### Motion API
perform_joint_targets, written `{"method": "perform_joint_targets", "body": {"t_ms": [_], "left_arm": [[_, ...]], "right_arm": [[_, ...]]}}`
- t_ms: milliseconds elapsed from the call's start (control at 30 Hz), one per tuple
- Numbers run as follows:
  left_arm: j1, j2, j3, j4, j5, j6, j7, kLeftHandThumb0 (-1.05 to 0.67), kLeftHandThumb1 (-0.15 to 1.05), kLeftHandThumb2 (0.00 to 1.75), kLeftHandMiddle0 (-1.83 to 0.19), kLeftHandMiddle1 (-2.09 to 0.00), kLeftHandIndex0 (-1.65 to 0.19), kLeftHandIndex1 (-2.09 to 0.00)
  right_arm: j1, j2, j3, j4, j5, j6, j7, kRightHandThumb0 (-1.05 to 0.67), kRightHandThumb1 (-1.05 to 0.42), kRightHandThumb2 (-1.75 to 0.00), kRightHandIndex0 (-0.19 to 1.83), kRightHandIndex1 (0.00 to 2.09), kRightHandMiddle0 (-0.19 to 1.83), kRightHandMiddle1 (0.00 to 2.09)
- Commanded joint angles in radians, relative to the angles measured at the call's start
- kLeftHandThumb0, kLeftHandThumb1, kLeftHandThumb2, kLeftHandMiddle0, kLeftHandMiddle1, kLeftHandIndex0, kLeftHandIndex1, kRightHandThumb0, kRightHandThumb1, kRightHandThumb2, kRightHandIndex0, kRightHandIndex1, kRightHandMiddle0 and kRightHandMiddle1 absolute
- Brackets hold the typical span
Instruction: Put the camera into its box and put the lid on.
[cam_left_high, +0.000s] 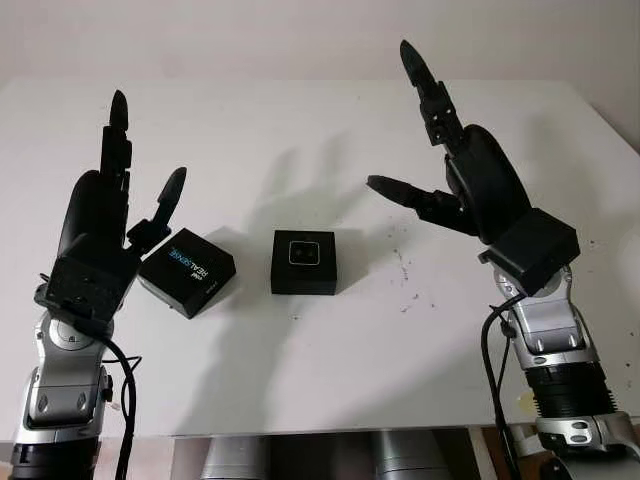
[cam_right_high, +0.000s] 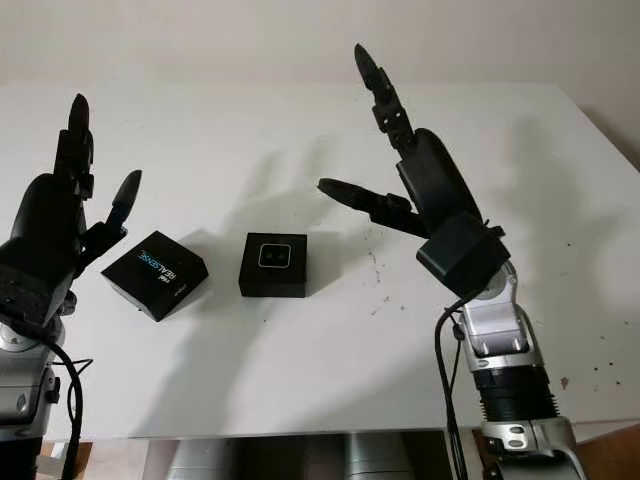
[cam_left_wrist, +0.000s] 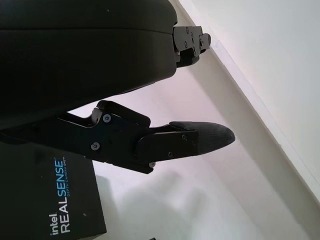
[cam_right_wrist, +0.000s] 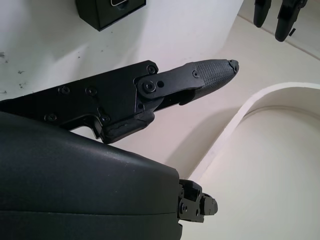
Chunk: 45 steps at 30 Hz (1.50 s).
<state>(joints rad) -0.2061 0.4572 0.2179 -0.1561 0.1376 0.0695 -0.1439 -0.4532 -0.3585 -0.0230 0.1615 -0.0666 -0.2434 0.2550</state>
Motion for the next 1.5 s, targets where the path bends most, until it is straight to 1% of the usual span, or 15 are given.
{"method": "perform_joint_targets", "body": {"t_ms": [0, 67, 133, 200, 233, 333, 367, 433, 500, 567, 633, 933, 1067, 1200, 1467], "left_arm": [[-0.019, 0.061, 0.028, -0.002, -0.02, 0.002, -0.047, -0.64, 1.05, 0.3, -0.07, -0.12, 0.01, -0.12], [-0.031, 0.135, 0.039, 0.03, -0.012, -0.039, -0.095, -0.59, 1.05, 0.18, -0.24, -0.17, -0.11, -0.17], [-0.048, 0.206, 0.037, 0.053, 0.017, -0.075, -0.13, -0.56, 1.02, 0.1, -0.4, -0.22, -0.26, -0.24], [-0.087, 0.31, 0.021, 0.076, 0.043, -0.083, -0.209, -0.54, 0.97, 0.06, -0.44, -0.23, -0.32, -0.28], [-0.102, 0.343, 0.013, 0.084, 0.049, -0.083, -0.24, -0.53, 0.95, 0.04, -0.41, -0.22, -0.32, -0.28], [-0.193, 0.491, -0.054, 0.139, 0.061, -0.126, -0.428, -0.54, 0.83, 0.02, -0.3, -0.14, -0.25, -0.22], [-0.221, 0.535, -0.087, 0.165, 0.082, -0.177, -0.478, -0.52, 0.78, 0.02, -0.26, -0.1, -0.21, -0.18], [-0.27, 0.597, -0.153, 0.217, 0.135, -0.297, -0.54, -0.51, 0.73, 0.02, -0.21, -0.06, -0.16, -0.13], [-0.318, 0.631, -0.227, 0.258, 0.217, -0.42, -0.565, -0.54, 0.72, 0.04, -0.17, -0.05, -0.13, -0.1], [-0.352, 0.644, -0.282, 0.275, 0.284, -0.506, -0.577, -0.55, 0.71, 0.04, -0.18, -0.05, -0.13, -0.08], [-0.367, 0.646, -0.312, 0.269, 0.339, -0.547, -0.576, -0.56, 0.71, 0.04, -0.19, -0.06, -0.14, -0.08], [-0.385, 0.633, -0.382, 0.304, 0.495, -0.711, -0.501, -0.58, 0.7, 0.05, -0.21, -0.06, -0.12, -0.06], [-0.387, 0.631, -0.402, 0.303, 0.52, -0.731, -0.507, -0.59, 0.71, 0.06, -0.19, -0.05, -0.09, -0.04], [-0.373, 0.628, -0.401, 0.306, 0.548, -0.743, -0.472, -0.64, 0.74, 0.06, -0.18, -0.05, -0.07, -0.04], [-0.36, 0.603, -0.401, 0.353, 0.548, -0.714, -0.415, -0.61, 0.76, 0.06, -0.2, -0.06, -0.1, -0.06]], "right_arm": [[0.011, -0.023, -0.032, 0.006, 0.04, 0.015, 0.026, -0.74, -1.05, -0.13, -0.16, 0.05, -0.1, 0.07], [0.008, -0.031, -0.057, 0.021, 0.094, 0.028, 0.064, -0.71, -1.05, -0.13, -0.16, 0.05, -0.09, 0.07], [0.001, -0.039, -0.077, 0.04, 0.131, 0.027, 0.092, -0.71, -1.05, -0.18, -0.17, 0.05, -0.09, 0.07], [-0.01, -0.027, -0.109, 0.054, 0.194, 0.061, 0.109, -0.72, -1.05, -0.23, -0.15, 0.05, -0.09, 0.07], [-0.013, -0.02, -0.121, 0.056, 0.221, 0.081, 0.112, -0.71, -1.05, -0.24, -0.15, 0.06, -0.08, 0.07], [-0.023, -0.014, -0.139, 0.078, 0.251, 0.11, 0.106, -0.7, -1.05, -0.31, -0.13, 0.07, -0.07, 0.07], [-0.025, -0.015, -0.14, 0.083, 0.251, 0.117, 0.103, -0.72, -1.05, -0.32, -0.12, 0.07, -0.07, 0.07], [-0.025, -0.019, -0.139, 0.088, 0.248, 0.135, 0.099, -0.74, -1.05, -0.32, -0.12, 0.07, -0.07, 0.07], [-0.027, -0.016, -0.145, 0.091, 0.262, 0.154, 0.103, -0.74, -1.05, -0.32, -0.12, 0.07, -0.07, 0.07], [-0.031, -0.011, -0.155, 0.094, 0.278, 0.161, 0.103, -0.74, -1.05, -0.32, -0.13, 0.06, -0.08, 0.06], [-0.037, -0.01, -0.172, 0.1, 0.299, 0.17, 0.1, -0.75, -1.05, -0.37, -0.14, 0.05, -0.1, 0.05], [-0.082, 0.009, -0.268, 0.137, 0.442, 0.266, 0.084, -0.79, -1.05, -0.43, -0.16, 0.05, -0.12, 0.05], [-0.079, 0.016, -0.274, 0.134, 0.446, 0.286, 0.069, -0.79, -1.05, -0.43, -0.16, 0.05, -0.13, 0.04], [-0.073, 0.021, -0.271, 0.129, 0.443, 0.297, 0.068, -0.79, -1.05, -0.45, -0.17, 0.05, -0.13, 0.05], [-0.062, 0.03, -0.26, 0.111, 0.434, 0.303, 0.065, -0.77, -1.05, -0.44, -0.13, 0.06, -0.1, 0.06]]}}
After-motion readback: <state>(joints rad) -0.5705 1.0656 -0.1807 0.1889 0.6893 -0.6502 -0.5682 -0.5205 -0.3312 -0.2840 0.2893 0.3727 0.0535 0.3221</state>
